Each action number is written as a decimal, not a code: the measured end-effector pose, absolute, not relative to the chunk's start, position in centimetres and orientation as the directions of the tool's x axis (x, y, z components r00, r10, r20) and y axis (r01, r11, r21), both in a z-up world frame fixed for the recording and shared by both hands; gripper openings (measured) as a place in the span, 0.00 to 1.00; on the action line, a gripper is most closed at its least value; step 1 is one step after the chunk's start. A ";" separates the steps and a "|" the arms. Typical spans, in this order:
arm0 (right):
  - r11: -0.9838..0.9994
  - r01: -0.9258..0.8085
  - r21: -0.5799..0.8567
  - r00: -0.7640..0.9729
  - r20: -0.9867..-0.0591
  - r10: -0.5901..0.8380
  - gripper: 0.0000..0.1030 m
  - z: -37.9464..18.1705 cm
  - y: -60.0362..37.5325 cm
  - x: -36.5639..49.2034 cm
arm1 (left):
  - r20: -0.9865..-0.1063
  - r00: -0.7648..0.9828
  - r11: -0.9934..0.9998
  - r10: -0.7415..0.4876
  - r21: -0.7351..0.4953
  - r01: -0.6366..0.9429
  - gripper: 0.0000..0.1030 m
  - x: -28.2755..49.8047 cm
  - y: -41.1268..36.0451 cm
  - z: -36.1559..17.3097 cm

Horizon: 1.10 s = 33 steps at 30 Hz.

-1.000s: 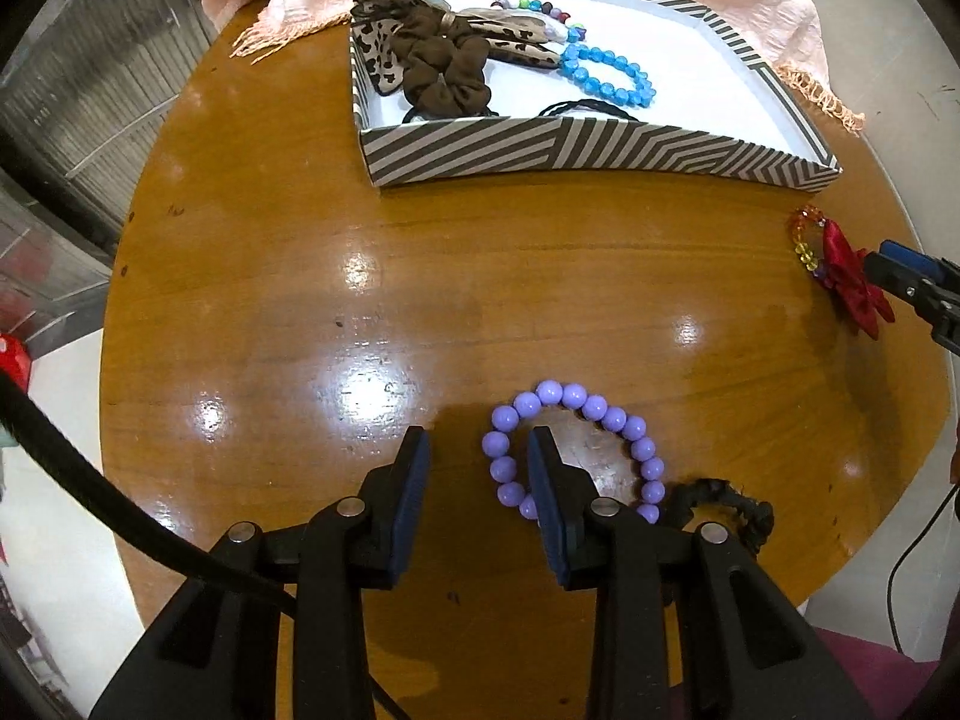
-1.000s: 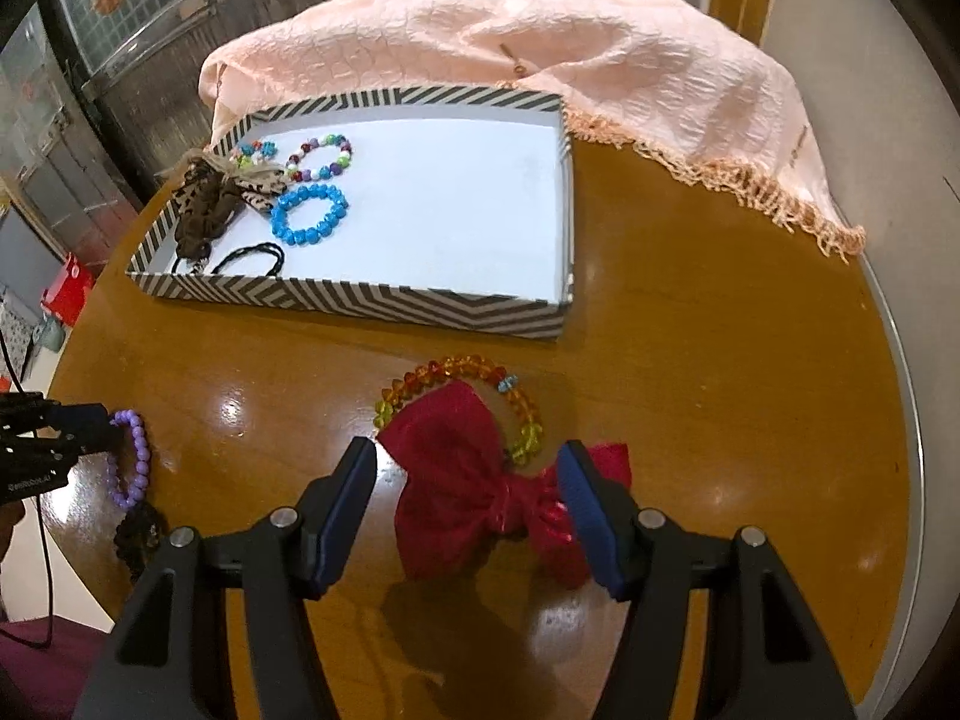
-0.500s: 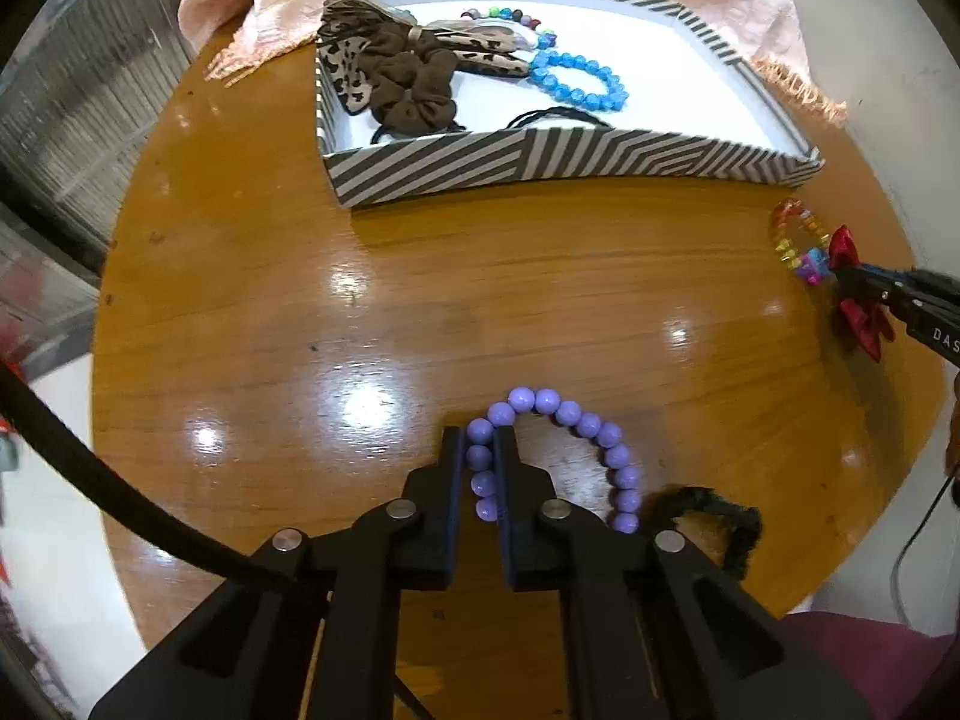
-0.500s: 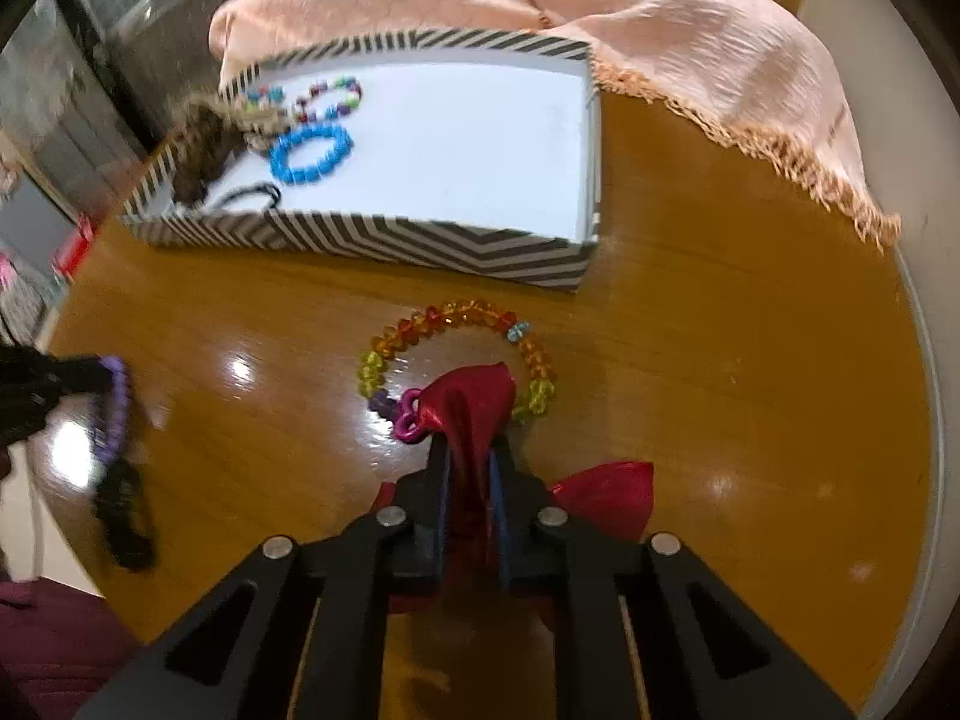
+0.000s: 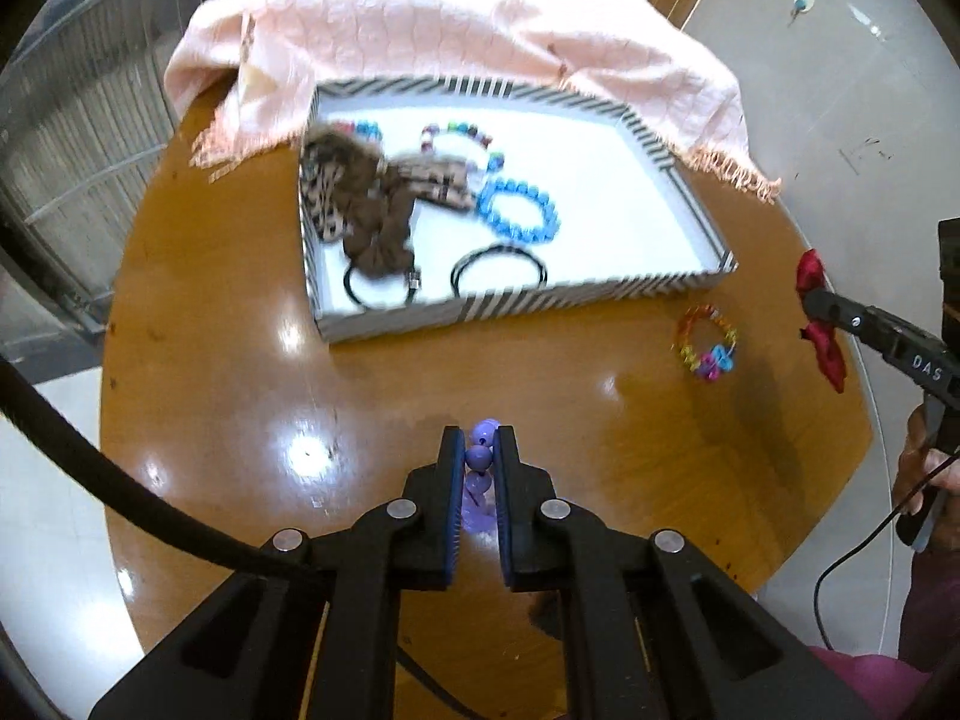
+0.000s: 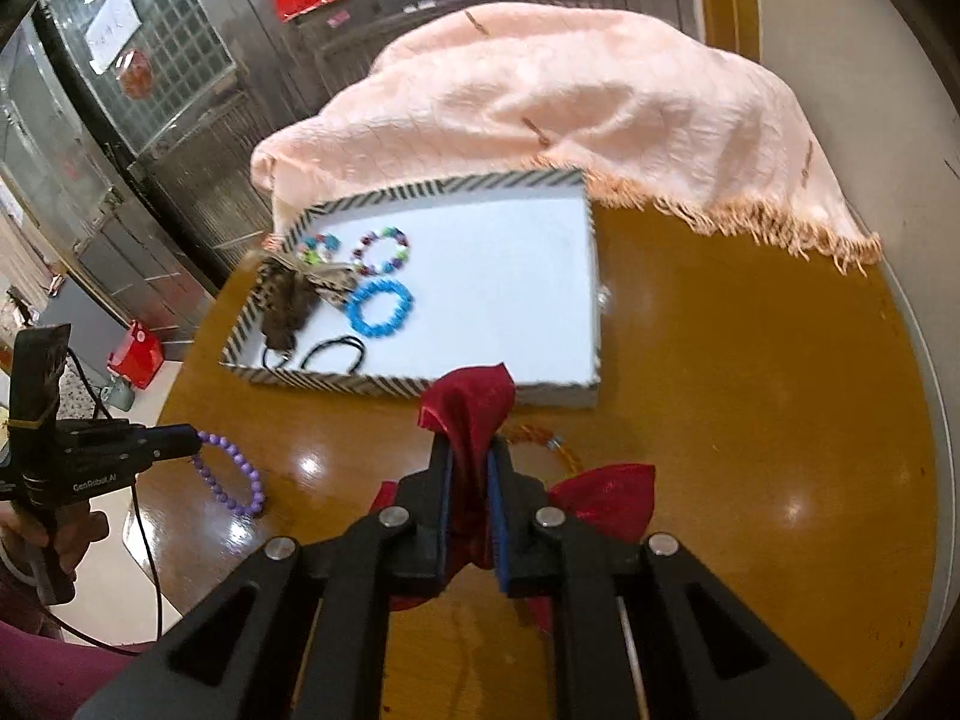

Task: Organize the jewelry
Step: 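Carry purple bracelet and red bow into the tray and open both tools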

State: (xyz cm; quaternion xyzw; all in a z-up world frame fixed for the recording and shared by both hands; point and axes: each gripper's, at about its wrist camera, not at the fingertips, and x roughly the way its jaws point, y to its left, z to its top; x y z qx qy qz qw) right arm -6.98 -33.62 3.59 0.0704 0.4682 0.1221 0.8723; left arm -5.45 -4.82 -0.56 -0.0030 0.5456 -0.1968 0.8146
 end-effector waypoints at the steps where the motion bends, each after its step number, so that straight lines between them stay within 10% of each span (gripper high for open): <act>1: 0.959 -0.152 0.238 0.534 -0.797 0.282 0.10 3.7 -33.3 -6.7 | -0.885 0.333 0.922 -0.327 -0.221 0.318 0.10 -5.2 -4.9 -0.3; 33: 0.957 -0.174 0.232 0.502 -0.815 0.288 0.11 2.2 -32.0 6.9 | -0.836 0.410 0.915 -0.365 -0.240 0.325 0.10 10.8 -14.7 5.0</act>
